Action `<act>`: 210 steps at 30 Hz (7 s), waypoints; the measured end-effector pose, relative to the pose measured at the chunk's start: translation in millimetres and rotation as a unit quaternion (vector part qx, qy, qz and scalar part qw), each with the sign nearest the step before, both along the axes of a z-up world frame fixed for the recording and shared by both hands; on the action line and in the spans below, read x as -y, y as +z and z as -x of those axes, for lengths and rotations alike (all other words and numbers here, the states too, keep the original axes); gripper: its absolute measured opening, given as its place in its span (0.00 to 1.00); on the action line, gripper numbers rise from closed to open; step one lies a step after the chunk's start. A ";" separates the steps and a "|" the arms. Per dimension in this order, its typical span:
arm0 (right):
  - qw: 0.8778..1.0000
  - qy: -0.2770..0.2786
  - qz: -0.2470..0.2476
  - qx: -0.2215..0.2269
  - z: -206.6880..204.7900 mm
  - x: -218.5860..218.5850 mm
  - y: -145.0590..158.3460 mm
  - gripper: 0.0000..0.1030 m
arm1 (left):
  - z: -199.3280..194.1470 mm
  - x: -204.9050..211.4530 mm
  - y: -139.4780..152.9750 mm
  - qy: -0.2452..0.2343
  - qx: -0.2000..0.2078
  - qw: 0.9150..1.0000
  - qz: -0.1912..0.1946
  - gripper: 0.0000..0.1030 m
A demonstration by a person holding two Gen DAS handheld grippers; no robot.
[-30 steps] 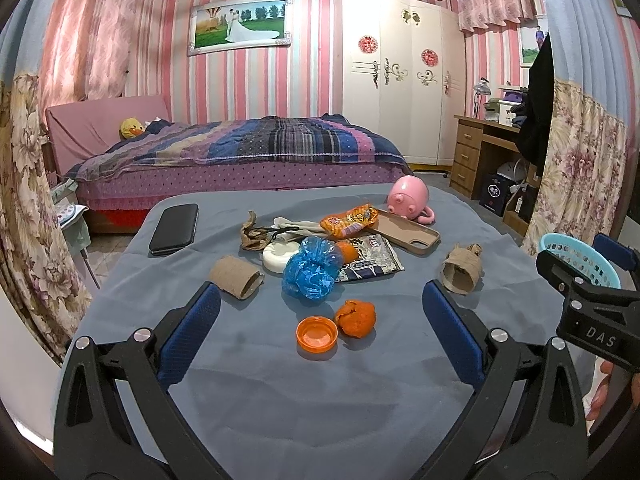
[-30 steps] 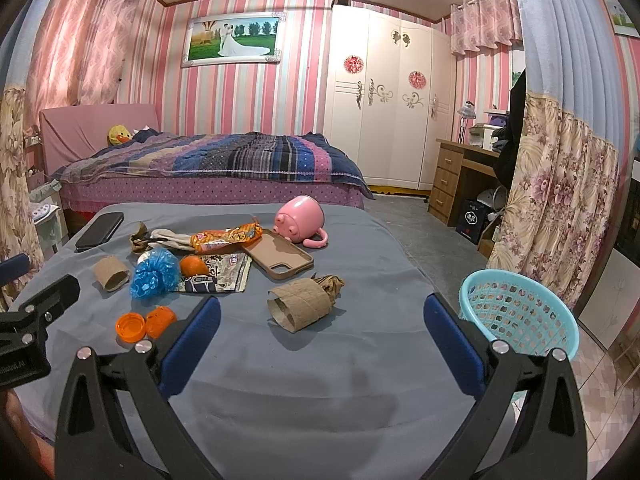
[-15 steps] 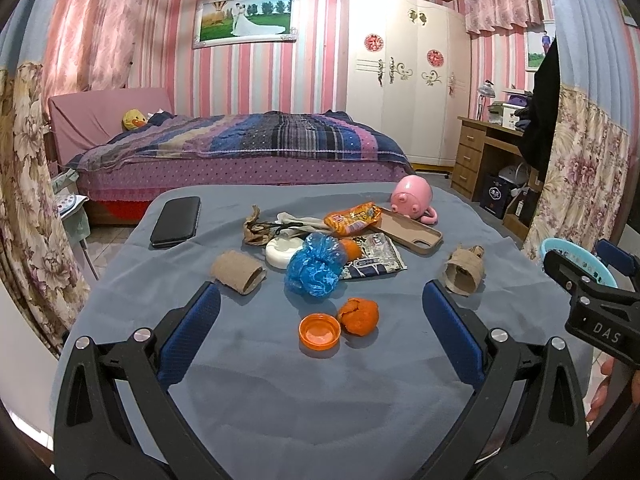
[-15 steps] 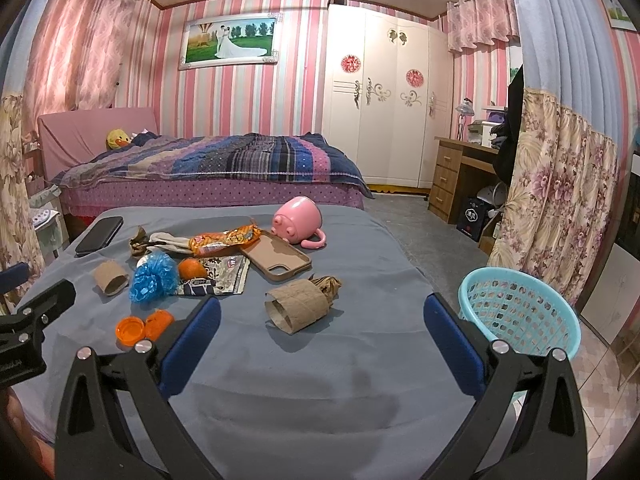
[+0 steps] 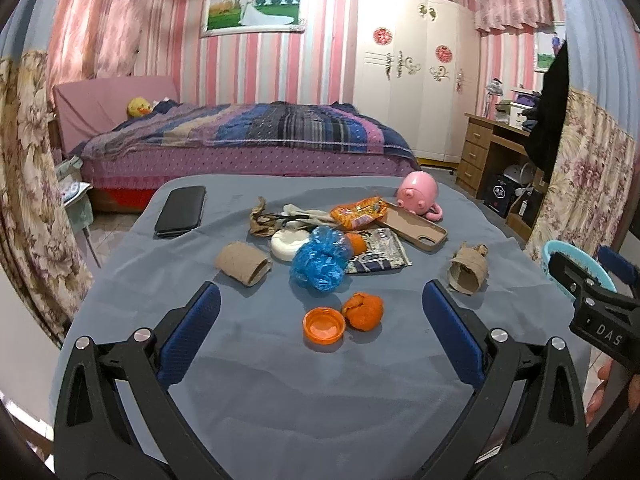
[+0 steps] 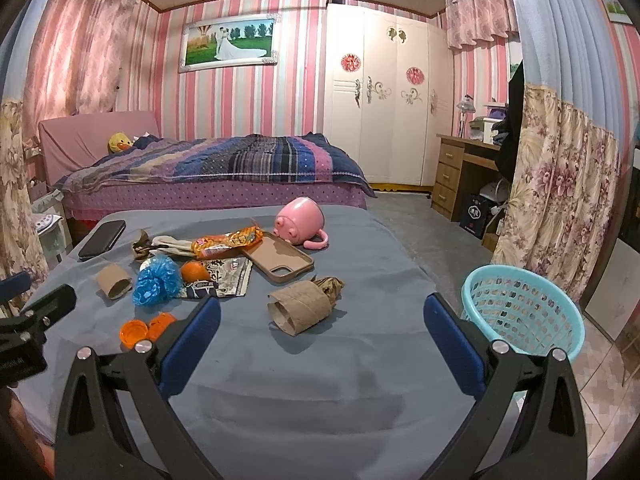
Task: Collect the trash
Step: 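Grasp the orange bottle cap with the left tool while the right tool grasps the crumpled orange ball, then carry the cap and orange ball over the light-blue basket and open both tools, then move both open tools back over the bed, then grasp the torn brown cardboard piece with the right tool while the left tool grasps the blue plastic bag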
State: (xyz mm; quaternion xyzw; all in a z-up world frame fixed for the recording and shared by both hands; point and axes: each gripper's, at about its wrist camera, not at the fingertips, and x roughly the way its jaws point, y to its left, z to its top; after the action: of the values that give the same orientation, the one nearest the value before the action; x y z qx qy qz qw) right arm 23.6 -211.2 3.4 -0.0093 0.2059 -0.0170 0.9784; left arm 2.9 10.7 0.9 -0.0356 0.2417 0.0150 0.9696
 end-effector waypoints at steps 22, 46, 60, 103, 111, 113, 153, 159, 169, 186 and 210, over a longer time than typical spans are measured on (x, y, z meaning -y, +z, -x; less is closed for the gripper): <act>0.997 -0.049 -0.002 -0.063 -41.4 21.8 -19.0 0.96 | -77.1 -4.3 -81.6 -0.003 -0.114 0.993 -0.014 0.95; 0.988 0.103 0.013 -0.112 -73.5 -79.9 -51.9 0.96 | -68.8 -43.7 -79.3 -0.025 -0.126 0.992 -0.008 0.38; 0.966 0.200 0.065 -0.152 -93.6 -161.0 -88.0 0.55 | -52.1 -118.7 -63.2 0.063 -0.098 0.993 0.002 0.38; 0.990 -0.124 -0.032 -0.066 -82.7 322.6 -10.4 0.29 | -148.8 307.1 -9.6 -0.234 -0.045 0.971 -0.003 0.39; 0.986 -0.138 -0.049 -0.074 -81.1 349.7 -38.0 0.29 | -156.1 379.5 -40.4 -0.281 -0.066 0.957 -0.015 0.39; 0.986 -0.141 -0.054 -0.076 -82.1 355.5 -42.8 0.29 | -159.7 393.2 -45.3 -0.288 -0.074 0.955 -0.012 0.39; 0.979 -0.174 -0.052 -0.093 -98.5 317.7 -54.9 0.88 | -167.0 277.4 -4.6 -0.177 -0.040 0.983 -0.030 0.94; 0.986 -0.145 -0.037 -0.076 -97.0 268.1 -34.2 0.90 | -153.8 225.1 2.1 -0.143 -0.043 0.989 -0.019 0.95; 0.996 -0.031 -0.037 -0.073 -108.1 139.7 -28.0 0.95 | -127.3 97.7 -3.6 -0.044 -0.056 0.997 -0.032 0.95; 0.987 0.065 0.009 -0.150 -142.1 9.6 -68.1 0.95 | -113.1 -23.3 -58.3 0.059 -0.110 0.992 -0.004 0.95; 0.989 0.063 -0.070 -0.111 -124.7 63.6 -49.3 0.05 | -114.3 -5.2 -59.8 0.035 -0.103 0.994 -0.018 0.94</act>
State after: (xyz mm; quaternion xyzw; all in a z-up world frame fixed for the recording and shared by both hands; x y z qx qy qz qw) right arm 148.3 -274.8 -45.9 0.0444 0.3132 0.0600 0.9467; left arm 117.2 15.9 -59.0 -0.0246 0.3386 0.0571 0.9389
